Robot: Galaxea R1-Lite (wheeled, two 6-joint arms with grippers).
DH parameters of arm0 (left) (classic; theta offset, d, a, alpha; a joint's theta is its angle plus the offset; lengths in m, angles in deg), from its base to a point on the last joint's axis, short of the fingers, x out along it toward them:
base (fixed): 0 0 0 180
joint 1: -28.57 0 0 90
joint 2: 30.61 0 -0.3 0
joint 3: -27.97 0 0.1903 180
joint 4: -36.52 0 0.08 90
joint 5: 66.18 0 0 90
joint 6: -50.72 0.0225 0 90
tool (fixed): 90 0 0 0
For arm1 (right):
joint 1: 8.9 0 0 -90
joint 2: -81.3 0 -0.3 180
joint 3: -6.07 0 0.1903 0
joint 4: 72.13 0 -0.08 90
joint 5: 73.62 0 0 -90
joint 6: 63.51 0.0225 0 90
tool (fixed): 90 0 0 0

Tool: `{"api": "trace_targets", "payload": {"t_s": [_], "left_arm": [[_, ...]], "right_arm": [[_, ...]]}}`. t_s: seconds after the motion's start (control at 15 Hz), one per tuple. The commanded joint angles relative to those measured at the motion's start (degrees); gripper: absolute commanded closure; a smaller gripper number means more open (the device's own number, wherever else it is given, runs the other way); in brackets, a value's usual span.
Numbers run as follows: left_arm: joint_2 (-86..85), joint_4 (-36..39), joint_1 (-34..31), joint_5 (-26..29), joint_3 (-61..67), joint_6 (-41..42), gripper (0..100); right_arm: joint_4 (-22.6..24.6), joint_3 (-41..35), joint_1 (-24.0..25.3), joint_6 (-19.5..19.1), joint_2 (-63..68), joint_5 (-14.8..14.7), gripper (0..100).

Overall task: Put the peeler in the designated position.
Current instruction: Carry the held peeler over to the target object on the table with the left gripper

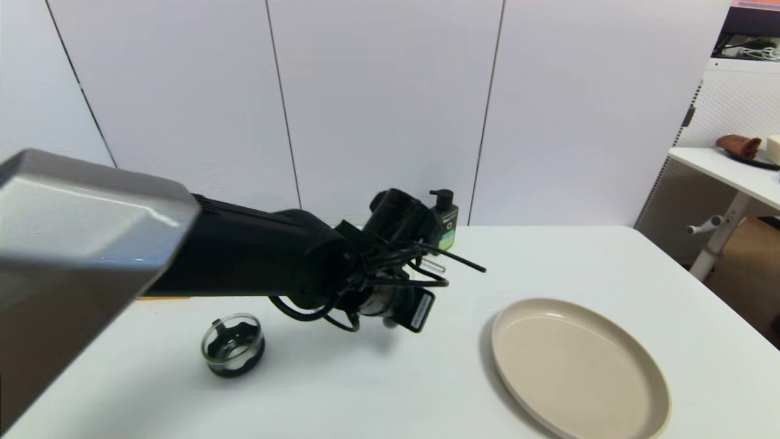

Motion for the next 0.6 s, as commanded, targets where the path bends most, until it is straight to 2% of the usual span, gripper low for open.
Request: {"api": "trace_targets", "payload": {"t_s": [0.07,0.2,0.27,0.4,0.47,0.6], "left_arm": [[-19.2,-8.6,-6.7,-12.6,0.2,0.4,100],[-29.1,-15.1,-15.7,-17.4,0.2,4.2,100],[-33.2,-16.5,-22.1,-18.9,0.2,9.6,100],[-39.6,-17.1,-37.4,-18.5,0.2,23.1,100],[-41.7,-17.1,-45.5,-16.5,0.0,28.7,100],[-41.6,-17.3,-54.5,-5.9,-0.4,35.6,100]], "right_arm": [[0.0,0.0,0.0,0.0,0.0,0.0,0],[0.0,0.0,0.0,0.0,0.0,0.0,0],[0.0,0.0,0.0,0.0,0.0,0.0,0],[0.0,0.0,0.0,0.0,0.0,0.0,0],[0.0,0.0,0.0,0.0,0.0,0.0,0],[0.0,-0.1,0.0,0.0,0.0,0.0,0]]}}
